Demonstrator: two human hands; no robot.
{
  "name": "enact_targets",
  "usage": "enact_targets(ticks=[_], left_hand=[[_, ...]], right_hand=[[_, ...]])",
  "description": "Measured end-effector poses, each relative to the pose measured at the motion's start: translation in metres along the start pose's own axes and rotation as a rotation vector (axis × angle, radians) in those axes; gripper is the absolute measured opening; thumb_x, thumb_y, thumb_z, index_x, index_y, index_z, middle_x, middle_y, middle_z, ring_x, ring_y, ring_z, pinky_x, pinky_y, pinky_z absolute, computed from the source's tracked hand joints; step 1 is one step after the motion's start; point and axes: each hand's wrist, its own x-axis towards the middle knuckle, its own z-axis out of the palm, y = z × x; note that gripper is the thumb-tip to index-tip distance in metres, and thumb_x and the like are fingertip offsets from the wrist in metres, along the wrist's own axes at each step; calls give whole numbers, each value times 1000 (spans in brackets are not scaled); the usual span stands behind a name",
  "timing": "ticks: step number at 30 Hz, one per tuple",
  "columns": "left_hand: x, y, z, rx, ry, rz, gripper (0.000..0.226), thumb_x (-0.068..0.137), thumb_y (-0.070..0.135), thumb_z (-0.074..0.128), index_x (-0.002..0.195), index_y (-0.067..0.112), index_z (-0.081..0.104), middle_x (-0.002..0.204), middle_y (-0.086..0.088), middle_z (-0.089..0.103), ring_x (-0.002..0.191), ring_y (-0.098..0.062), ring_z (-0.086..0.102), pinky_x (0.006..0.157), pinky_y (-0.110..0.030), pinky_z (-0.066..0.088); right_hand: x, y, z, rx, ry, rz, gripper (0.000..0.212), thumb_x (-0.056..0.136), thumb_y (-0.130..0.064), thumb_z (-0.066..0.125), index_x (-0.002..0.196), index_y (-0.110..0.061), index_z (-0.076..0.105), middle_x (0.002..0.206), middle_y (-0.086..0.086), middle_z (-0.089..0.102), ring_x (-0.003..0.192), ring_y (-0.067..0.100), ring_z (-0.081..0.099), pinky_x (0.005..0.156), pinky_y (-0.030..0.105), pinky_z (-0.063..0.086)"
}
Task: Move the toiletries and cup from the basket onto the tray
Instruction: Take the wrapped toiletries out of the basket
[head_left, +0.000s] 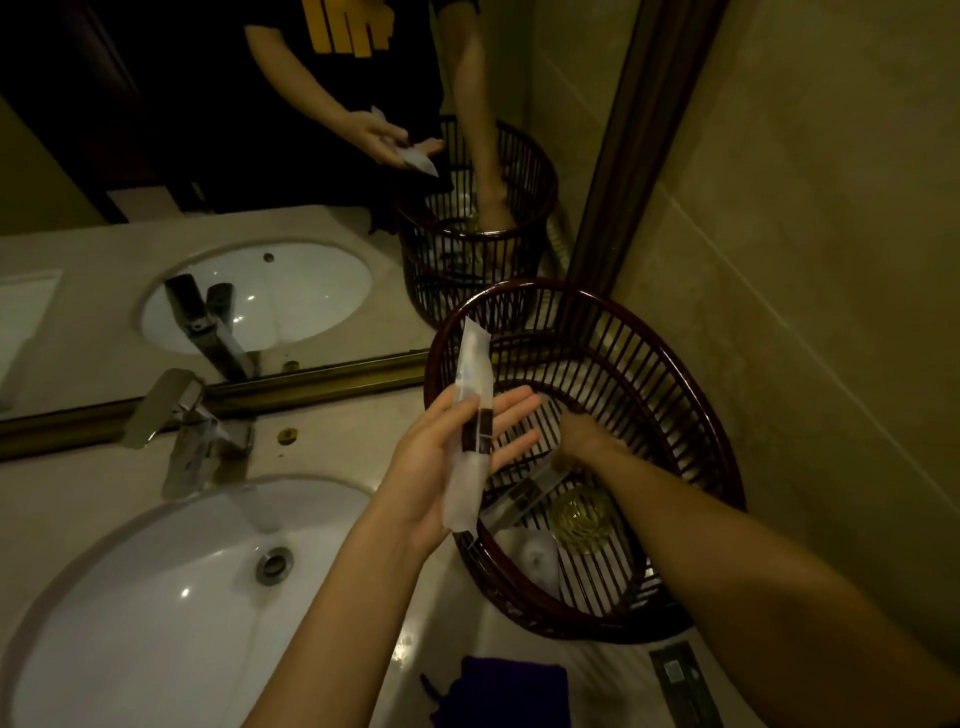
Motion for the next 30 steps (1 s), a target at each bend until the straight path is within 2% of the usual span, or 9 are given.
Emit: enact_targets(ticks=[3, 5, 11, 14, 18, 23, 25, 27, 30], left_hand=[[-1, 0, 1, -49, 15, -50, 44, 108, 23, 41, 150, 10, 38, 134, -31, 66, 125, -40, 65, 99, -50, 58], [-2, 1, 1, -60, 21, -69, 49, 109, 29, 37, 155, 11, 33, 136, -30, 65, 127, -39, 64, 106, -51, 52], [-3, 1, -2, -96, 33, -72, 52, 110, 31, 36, 157, 10, 31, 138, -31, 64, 128, -39, 63, 108, -49, 47], [-3, 1, -4, -102, 31, -91, 53, 109, 31, 37, 157, 8, 33, 139, -31, 62, 129, -39, 63, 109, -50, 46], [-1, 0, -4, -127, 59, -93, 54, 109, 31, 36, 156, 4, 33, 140, -33, 61, 128, -41, 63, 108, -50, 47], [1, 1, -7, -131, 104, -74, 56, 109, 31, 37, 156, 0, 32, 143, -33, 58, 132, -42, 59, 115, -50, 42], [1, 0, -7, -127, 126, -69, 58, 109, 32, 37, 156, -1, 32, 145, -33, 56, 136, -42, 55, 120, -51, 35], [1, 0, -8, -150, 117, -69, 59, 108, 34, 39, 156, 0, 33, 145, -33, 56, 136, -43, 54, 122, -52, 33], [0, 1, -11, -140, 48, -86, 64, 104, 45, 44, 153, 3, 43, 135, -29, 65, 125, -39, 62, 114, -52, 42]], right_hand=[[-1, 1, 0, -91, -31, -71, 53, 88, -17, 78, 135, -7, 56, 140, 16, 57, 127, 32, 58, 104, 41, 53], [-1, 4, -7, -41, -84, -94, 42, 89, -11, 77, 127, -5, 61, 132, 16, 63, 118, 31, 64, 98, 40, 58], [-9, 19, -50, 178, -122, -201, 22, 92, -11, 69, 114, -11, 67, 117, 10, 66, 109, 26, 64, 98, 40, 56], [-20, 27, -77, 403, -91, -366, 7, 93, -10, 65, 95, -16, 66, 101, 8, 66, 92, 24, 64, 86, 38, 56], [-47, 42, -111, 688, 64, -563, 5, 98, -10, 65, 95, -15, 65, 89, 10, 66, 82, 17, 65, 78, 36, 56], [-88, 44, -156, 940, 244, -656, 6, 98, -18, 67, 103, -16, 68, 88, 13, 74, 77, 11, 72, 65, 20, 59], [-106, 39, -168, 1069, 264, -665, 4, 95, -20, 70, 97, -22, 72, 87, 11, 76, 78, 11, 74, 64, 18, 59], [-121, 26, -173, 1150, 258, -700, 10, 93, -18, 72, 90, -27, 74, 82, 0, 78, 79, 10, 75, 65, 19, 58], [-134, -4, -164, 1151, 226, -755, 6, 93, -15, 72, 96, -20, 73, 82, -3, 79, 82, 11, 77, 66, 20, 58]])
